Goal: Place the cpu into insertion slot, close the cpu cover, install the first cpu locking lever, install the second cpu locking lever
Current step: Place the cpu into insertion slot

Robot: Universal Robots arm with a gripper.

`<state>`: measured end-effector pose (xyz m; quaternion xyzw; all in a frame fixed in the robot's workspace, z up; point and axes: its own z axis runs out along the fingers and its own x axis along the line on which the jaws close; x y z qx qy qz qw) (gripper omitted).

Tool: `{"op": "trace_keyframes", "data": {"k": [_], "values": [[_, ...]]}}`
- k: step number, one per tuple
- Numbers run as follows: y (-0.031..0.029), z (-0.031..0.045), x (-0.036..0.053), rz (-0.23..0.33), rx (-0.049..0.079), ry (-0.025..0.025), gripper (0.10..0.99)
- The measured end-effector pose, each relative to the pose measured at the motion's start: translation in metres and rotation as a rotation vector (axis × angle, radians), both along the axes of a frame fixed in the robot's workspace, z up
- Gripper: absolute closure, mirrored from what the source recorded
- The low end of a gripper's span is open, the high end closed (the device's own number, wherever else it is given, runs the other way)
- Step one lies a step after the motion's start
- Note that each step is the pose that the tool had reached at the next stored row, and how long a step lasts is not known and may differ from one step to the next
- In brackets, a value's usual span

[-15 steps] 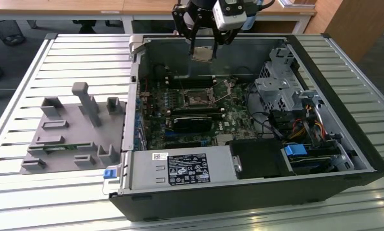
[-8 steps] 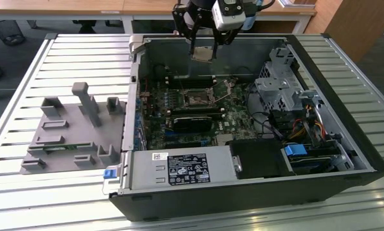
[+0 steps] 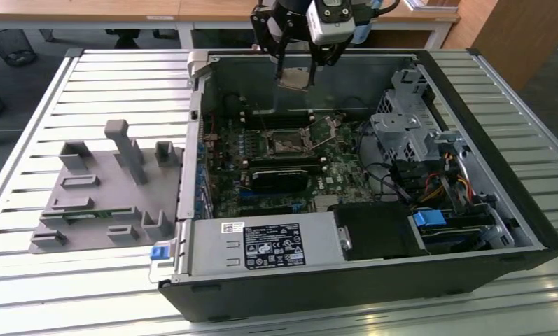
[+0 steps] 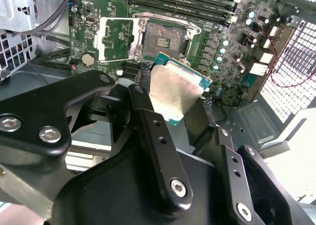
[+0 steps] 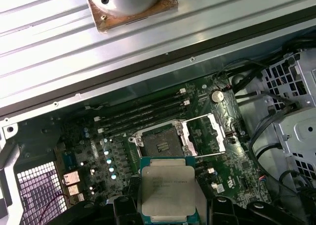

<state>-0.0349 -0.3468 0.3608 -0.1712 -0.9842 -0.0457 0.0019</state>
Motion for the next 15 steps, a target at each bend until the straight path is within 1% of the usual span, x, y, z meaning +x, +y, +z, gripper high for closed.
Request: {"op": "trace_keyframes", "data": {"k": [15], "values": [[0.0000, 0.0000, 0.0000, -0.045, 0.000, 0.0000, 0.561]]}}
